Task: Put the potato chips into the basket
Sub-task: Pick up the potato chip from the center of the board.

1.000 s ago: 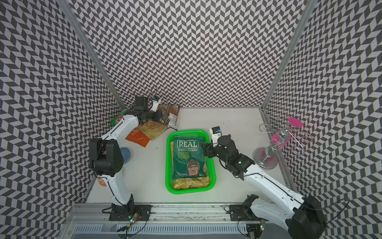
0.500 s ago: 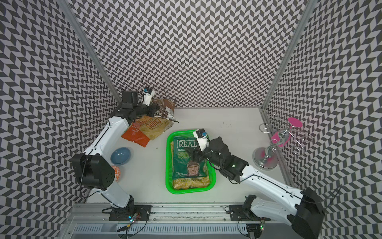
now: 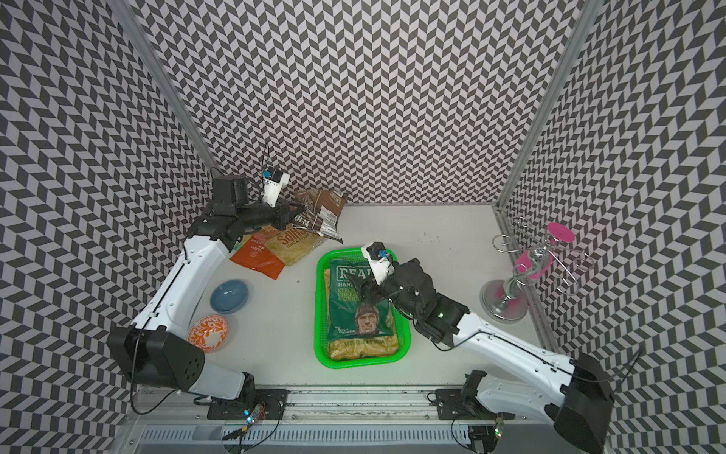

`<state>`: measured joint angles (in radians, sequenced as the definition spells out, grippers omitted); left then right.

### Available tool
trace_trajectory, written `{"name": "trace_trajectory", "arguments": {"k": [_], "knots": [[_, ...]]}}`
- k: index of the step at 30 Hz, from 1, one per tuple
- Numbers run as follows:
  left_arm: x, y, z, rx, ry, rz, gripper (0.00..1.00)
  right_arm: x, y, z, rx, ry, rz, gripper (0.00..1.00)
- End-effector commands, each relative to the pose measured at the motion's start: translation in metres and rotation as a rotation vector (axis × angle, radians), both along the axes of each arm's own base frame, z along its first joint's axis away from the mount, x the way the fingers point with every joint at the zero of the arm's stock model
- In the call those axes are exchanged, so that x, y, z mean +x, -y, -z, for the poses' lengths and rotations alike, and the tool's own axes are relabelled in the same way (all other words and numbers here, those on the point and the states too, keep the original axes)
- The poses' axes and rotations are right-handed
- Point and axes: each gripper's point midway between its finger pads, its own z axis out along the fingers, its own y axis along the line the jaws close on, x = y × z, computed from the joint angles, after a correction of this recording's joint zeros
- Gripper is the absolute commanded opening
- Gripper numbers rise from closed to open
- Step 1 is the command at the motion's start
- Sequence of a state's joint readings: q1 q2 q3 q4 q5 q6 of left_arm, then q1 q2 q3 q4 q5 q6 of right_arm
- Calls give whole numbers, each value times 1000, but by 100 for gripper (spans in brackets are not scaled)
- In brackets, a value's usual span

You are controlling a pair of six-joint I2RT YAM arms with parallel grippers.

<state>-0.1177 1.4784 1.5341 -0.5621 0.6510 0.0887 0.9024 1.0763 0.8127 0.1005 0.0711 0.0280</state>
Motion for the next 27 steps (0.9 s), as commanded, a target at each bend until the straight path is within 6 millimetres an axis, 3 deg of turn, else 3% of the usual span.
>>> {"name": "trace_trajectory", "arguments": {"k": [1, 7, 11, 21, 27], "knots": [[-30, 14, -33, -58, 84, 111, 0, -15, 6, -33, 58, 147, -35, 79], [-46, 20, -33, -89, 60, 156, 0, -50, -7, -33, 38, 249, -144, 79], [-52, 22, -32, -95, 50, 176, 0, -59, -19, -26, -22, 271, -158, 80], [-73, 29, -32, -110, 35, 248, 0, -38, -31, -32, -95, 349, -34, 79], [-80, 30, -28, -112, 24, 265, 0, -26, -46, -32, -121, 378, -10, 67]]}}
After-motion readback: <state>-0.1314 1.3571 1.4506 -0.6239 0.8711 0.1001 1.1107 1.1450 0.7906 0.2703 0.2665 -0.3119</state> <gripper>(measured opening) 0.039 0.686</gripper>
